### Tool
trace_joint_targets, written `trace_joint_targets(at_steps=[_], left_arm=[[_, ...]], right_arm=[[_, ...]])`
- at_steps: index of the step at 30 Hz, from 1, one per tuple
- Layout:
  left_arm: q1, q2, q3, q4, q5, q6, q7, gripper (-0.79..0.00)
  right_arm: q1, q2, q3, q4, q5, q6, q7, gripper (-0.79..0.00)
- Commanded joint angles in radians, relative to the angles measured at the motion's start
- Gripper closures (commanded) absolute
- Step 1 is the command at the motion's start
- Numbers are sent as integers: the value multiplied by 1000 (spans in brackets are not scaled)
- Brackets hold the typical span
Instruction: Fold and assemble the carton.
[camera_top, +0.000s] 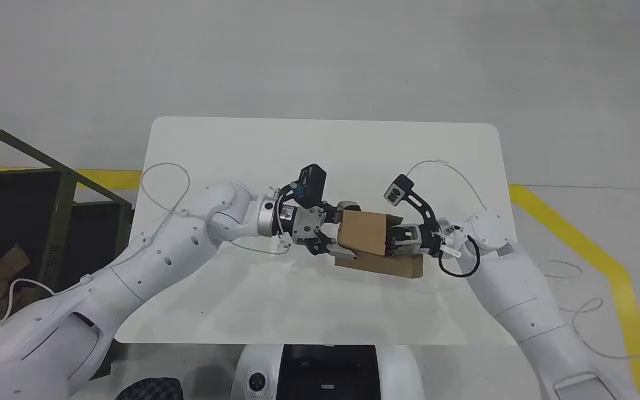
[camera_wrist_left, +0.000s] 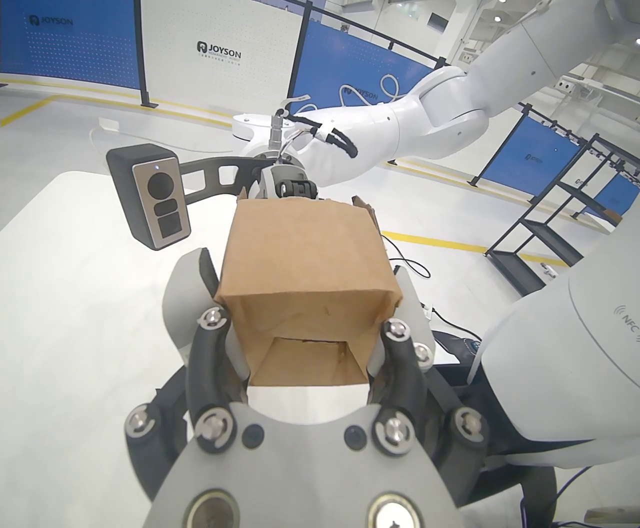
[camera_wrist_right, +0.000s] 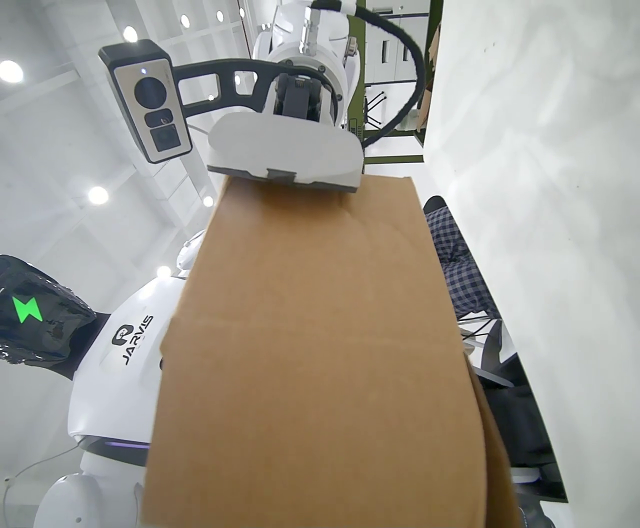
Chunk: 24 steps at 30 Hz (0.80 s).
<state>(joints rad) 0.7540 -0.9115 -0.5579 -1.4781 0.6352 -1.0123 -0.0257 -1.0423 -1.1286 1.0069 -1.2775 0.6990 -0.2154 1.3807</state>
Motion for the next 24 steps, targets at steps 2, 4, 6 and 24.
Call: trace_joint_targets(at_steps=[2,4,6,24], left_arm=[[1,1,-2,0,1,0,2,-563],[2,1,-2,0,2,0,2,-563],[2,1,-3,-1,3,0,4,-563],[11,4,-9,-6,14,0,19,-573]], right_arm=[[-8,1,1,-8,-5,5,1,0],[-11,-1,-6,-17,-7,9,-1,0],[-9,-4,-16,-19,-9,12,-6,0],[19,-26,-55,14,17,-4,-10,0]])
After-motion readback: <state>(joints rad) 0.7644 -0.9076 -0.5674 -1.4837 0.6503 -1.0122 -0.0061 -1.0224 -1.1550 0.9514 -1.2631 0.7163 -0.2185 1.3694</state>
